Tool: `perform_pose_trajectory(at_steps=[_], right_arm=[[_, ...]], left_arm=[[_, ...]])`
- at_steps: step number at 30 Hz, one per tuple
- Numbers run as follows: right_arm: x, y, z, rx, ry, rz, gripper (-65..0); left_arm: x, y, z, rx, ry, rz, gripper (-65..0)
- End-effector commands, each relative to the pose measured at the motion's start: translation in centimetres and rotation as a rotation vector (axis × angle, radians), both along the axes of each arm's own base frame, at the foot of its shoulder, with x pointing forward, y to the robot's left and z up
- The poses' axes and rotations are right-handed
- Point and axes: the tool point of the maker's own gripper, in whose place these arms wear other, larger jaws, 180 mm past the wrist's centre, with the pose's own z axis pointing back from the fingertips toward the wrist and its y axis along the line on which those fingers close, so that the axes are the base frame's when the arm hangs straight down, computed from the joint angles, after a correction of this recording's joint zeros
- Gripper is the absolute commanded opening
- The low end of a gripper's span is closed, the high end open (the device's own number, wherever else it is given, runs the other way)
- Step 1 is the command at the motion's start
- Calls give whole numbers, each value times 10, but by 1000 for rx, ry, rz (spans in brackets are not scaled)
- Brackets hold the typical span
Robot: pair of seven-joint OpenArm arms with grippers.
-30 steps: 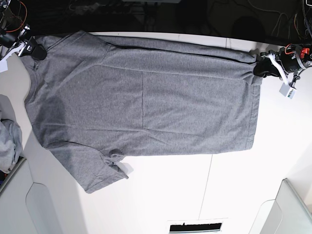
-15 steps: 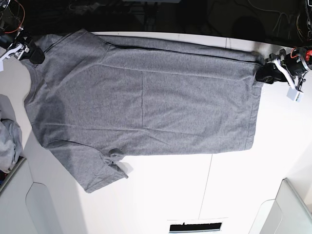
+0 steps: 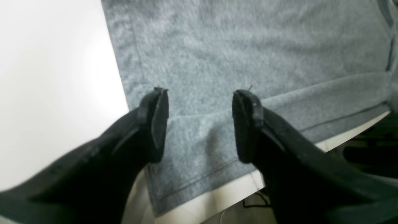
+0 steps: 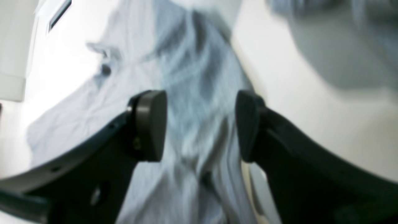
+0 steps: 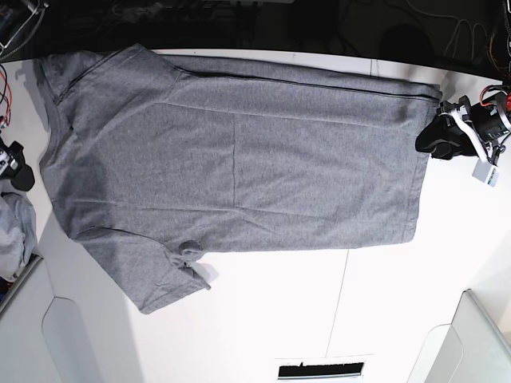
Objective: Layout the t-shirt on the table in an organized manner, then fold the t-shirt properly
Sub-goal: 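Drag the folded shirt with both grippers to straighten it, then release the shirt and move both grippers to the hem edge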
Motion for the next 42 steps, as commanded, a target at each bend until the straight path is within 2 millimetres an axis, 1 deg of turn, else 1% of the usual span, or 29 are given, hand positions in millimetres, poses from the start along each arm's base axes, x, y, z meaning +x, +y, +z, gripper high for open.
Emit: perform_pose_trajectory(at_steps=[1, 4, 7, 9, 11, 14, 16, 18, 22, 26, 29, 33, 35, 40, 42], right_arm=[[25, -6, 26, -49, -76, 0, -303], [61, 1, 38, -160, -76, 27, -303], [93, 10, 38, -262, -36, 59, -303], [113, 15, 32, -294, -4, 76, -303], [128, 16, 22, -324, 43, 86, -303], [140, 7, 7, -329, 93, 60, -303], [140, -2, -3, -325, 118, 40, -303], [135, -11, -16, -316, 150, 23, -303], [111, -26, -46, -338, 246, 9, -303], [91, -24, -69, -319, 304, 12, -303], [81, -21, -79, -304, 319, 11, -303], [73, -16, -86, -284, 326, 31, -303], [73, -11, -87, -265, 315, 47, -303], [75, -5, -86, -227, 295, 41, -303], [76, -3, -87, -223, 294, 42, -303]], left_arm=[[8, 4, 13, 2, -42, -8, -300], [7, 5, 12, 15, -37, -11, -300], [6, 7, 9, 42, -29, -19, -300], [5, 8, 8, 51, -26, -22, -300], [5, 10, 8, 60, -23, -24, -300], [5, 11, 8, 67, -24, -26, -300], [6, 12, 8, 69, -26, -25, -299], [6, 12, 8, 66, -29, -21, -299], [10, 21, 6, 74, -56, 10, -299], [22, 37, 3, 81, -84, 66, -299], [39, 46, 2, 75, -96, 106, -260], [69, 58, 5, 75, -131, 150, -254], [85, 61, 6, 74, -150, 166, -254], [127, 59, 4, 112, -217, 171, -254], [142, 69, 1, 149, -246, 233, -254]])
